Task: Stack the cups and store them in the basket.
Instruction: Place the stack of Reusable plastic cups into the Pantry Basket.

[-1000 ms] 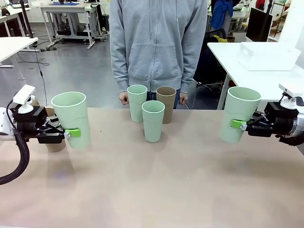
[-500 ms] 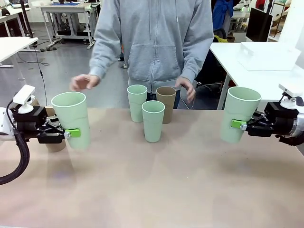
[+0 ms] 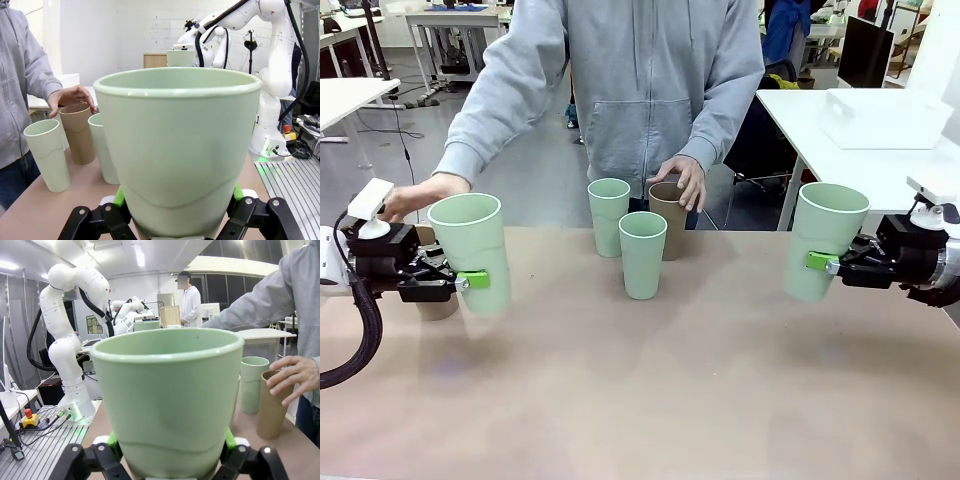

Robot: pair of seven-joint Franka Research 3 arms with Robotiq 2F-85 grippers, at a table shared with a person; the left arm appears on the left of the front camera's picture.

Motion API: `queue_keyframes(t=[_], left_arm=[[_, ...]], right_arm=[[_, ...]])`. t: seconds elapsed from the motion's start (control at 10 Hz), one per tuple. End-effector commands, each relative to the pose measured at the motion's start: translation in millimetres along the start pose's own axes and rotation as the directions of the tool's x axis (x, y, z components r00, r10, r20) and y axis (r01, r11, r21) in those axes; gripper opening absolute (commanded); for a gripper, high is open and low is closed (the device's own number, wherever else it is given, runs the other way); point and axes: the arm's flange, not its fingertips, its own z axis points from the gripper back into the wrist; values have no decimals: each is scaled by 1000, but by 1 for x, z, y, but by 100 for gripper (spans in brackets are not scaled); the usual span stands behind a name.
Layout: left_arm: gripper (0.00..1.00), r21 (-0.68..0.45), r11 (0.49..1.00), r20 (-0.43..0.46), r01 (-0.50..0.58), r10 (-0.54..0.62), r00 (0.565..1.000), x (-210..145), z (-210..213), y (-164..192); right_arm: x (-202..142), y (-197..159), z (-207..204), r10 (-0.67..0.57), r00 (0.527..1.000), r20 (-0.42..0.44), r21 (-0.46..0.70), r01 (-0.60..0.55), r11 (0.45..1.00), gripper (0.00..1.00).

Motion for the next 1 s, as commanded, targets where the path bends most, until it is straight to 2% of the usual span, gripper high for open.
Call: queue_keyframes(t=[0.0,0.9], left_arm=[[84,-9,1000,-1,6,-6,1000,0,1,-1],[84,-9,1000,-1,6,-6,1000,0,1,-1]], right_arm=[[2,0,0,6,1000,0,1,-6,1000,85],[2,0,0,6,1000,0,1,-6,1000,85]])
